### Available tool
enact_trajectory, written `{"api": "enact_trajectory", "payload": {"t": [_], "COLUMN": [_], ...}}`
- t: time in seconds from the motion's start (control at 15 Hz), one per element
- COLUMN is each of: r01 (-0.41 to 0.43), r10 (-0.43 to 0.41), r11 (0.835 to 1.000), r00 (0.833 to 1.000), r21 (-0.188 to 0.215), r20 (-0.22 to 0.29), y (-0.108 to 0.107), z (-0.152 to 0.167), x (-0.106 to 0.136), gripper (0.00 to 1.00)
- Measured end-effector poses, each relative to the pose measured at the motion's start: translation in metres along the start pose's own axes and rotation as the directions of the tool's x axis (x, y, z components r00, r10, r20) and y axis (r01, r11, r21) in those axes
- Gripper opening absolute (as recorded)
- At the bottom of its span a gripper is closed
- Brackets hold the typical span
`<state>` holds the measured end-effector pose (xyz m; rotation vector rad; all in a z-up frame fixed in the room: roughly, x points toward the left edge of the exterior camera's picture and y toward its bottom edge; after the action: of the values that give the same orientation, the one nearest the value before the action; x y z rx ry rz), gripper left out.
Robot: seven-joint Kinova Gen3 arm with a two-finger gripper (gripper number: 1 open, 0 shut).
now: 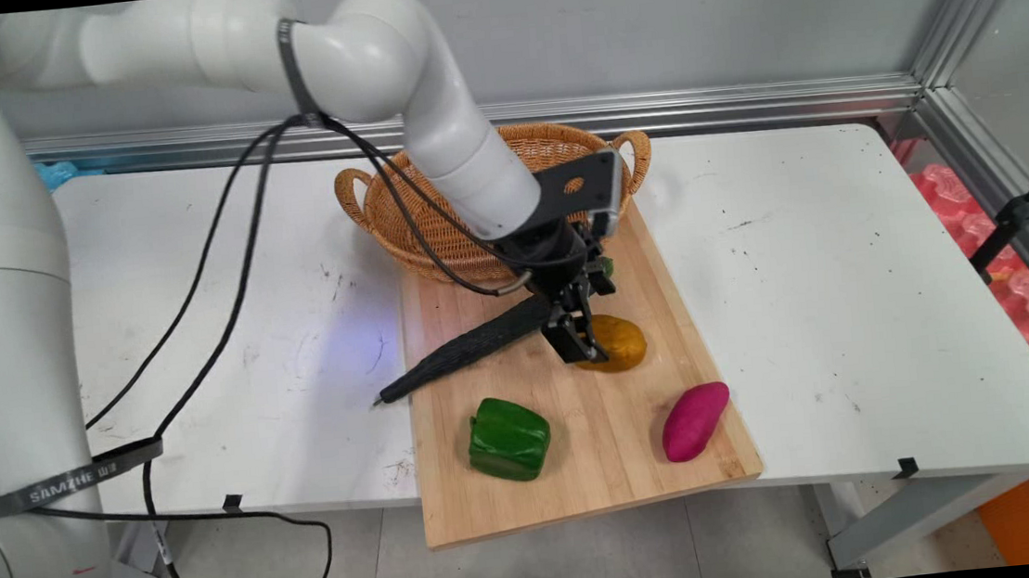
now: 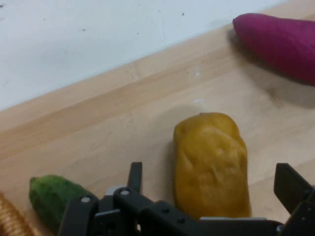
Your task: Pick up the potato from the cutting board, then place the picked object in the vegetable basket
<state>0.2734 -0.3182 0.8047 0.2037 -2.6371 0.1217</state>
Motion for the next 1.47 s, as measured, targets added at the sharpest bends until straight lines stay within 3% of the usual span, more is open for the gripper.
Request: {"api": "enact_trajectory", "payload": {"t": [0.2,0.27,0.87,1.27,1.47], "r01": [-0.003,-0.004,-0.020,-0.017,0.037], "r10": [0.003,0.004,0.021,0.017,-0.038], "r11": [1.000,1.000,0.998,0.999,0.999], "r00": [1.000,1.000,0.999,1.000,0.998], "r21": [-0.012,-0.017,-0.055,-0.044,-0.007], "r20": [0.014,0.018,0.024,-0.017,-0.048], "y": [-0.004,-0.005,-0.008,-0.010,-0.012], "z": [0.010,0.014,0.011,-0.039,-0.077], "x": [0.002,0.003,0.009,0.013,0.013], "gripper": [1.00,0.00,0.00,0.00,0.00]}}
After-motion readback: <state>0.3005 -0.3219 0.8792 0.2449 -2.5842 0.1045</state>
